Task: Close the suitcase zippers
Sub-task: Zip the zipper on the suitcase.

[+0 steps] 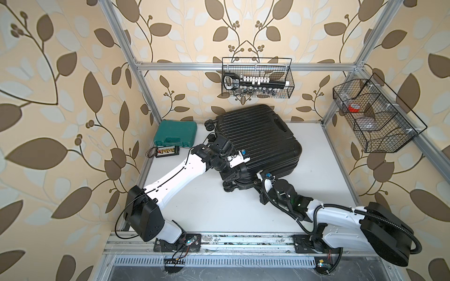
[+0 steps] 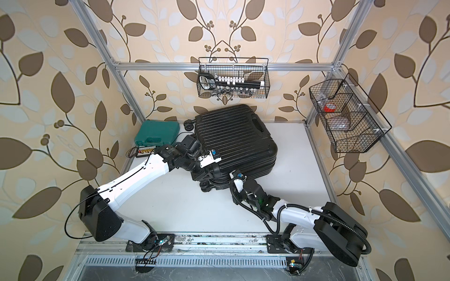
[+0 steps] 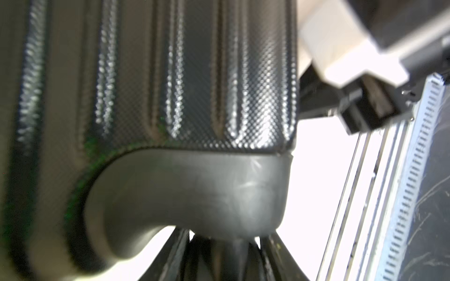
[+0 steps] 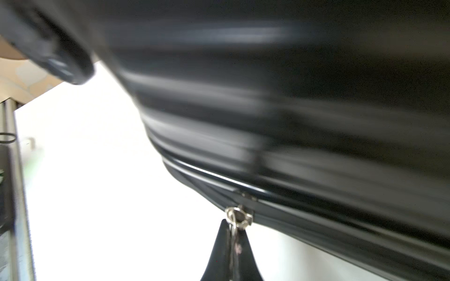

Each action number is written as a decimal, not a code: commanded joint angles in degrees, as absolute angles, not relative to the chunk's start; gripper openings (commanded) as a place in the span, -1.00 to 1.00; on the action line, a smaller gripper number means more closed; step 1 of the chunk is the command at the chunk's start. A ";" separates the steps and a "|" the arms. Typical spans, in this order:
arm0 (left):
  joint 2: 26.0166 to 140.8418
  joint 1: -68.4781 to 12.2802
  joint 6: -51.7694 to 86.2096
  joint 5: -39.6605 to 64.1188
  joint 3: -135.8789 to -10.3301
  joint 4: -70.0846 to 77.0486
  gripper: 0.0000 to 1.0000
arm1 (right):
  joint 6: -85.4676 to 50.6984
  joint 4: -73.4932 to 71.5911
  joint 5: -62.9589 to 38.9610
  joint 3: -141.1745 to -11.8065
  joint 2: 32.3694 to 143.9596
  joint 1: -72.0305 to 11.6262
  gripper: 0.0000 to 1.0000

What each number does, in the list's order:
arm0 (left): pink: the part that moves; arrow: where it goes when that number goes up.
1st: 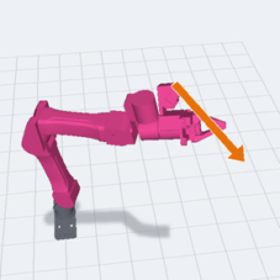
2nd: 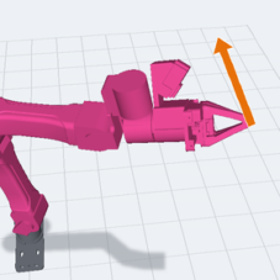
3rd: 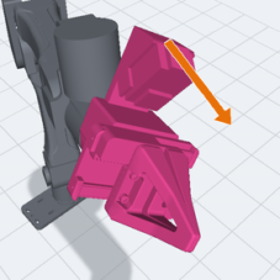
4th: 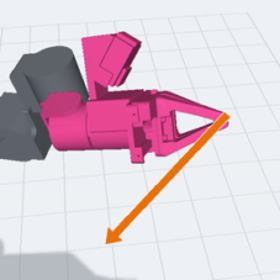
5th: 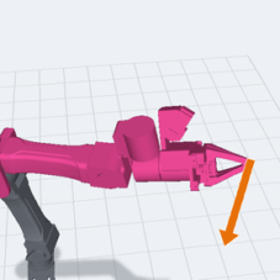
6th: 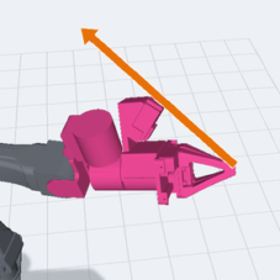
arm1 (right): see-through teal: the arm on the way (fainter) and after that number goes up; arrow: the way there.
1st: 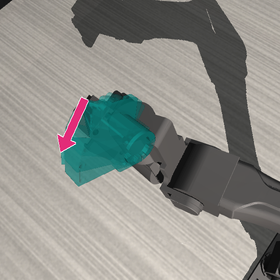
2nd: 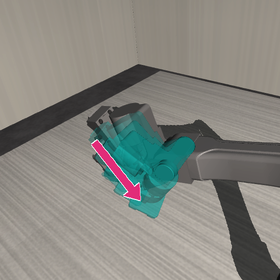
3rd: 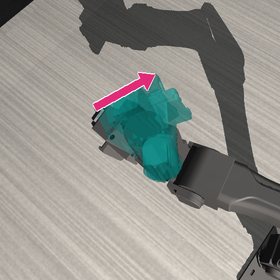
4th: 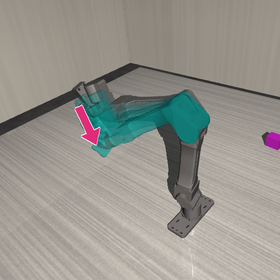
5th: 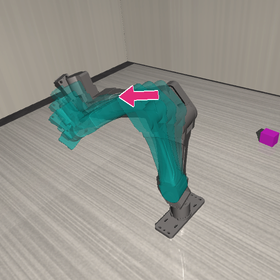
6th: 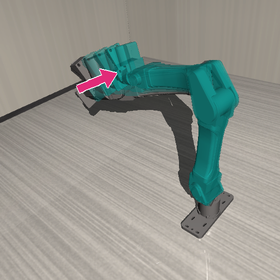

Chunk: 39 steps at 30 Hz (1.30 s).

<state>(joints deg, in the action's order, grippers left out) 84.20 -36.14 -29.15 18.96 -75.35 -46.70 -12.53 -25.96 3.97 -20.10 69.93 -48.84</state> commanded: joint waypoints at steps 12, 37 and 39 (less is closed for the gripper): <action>84.81 -39.23 -20.80 27.71 -76.09 -25.99 -0.48 | -13.08 -36.22 6.21 -24.17 72.64 -59.83 -1.00; 78.85 -35.21 -16.90 9.87 -75.07 -23.51 0.84 | -22.84 -19.27 26.29 -11.98 54.19 -57.09 -1.00; 79.79 -32.08 -15.23 11.32 -76.63 -24.84 0.85 | -24.17 -17.38 26.73 -11.56 52.53 -55.40 -1.00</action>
<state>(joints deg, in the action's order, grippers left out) 79.66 -35.18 -18.57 14.31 -73.87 -27.11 -21.52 -19.68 23.55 -12.58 54.68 -57.04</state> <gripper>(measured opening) 0.923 0.050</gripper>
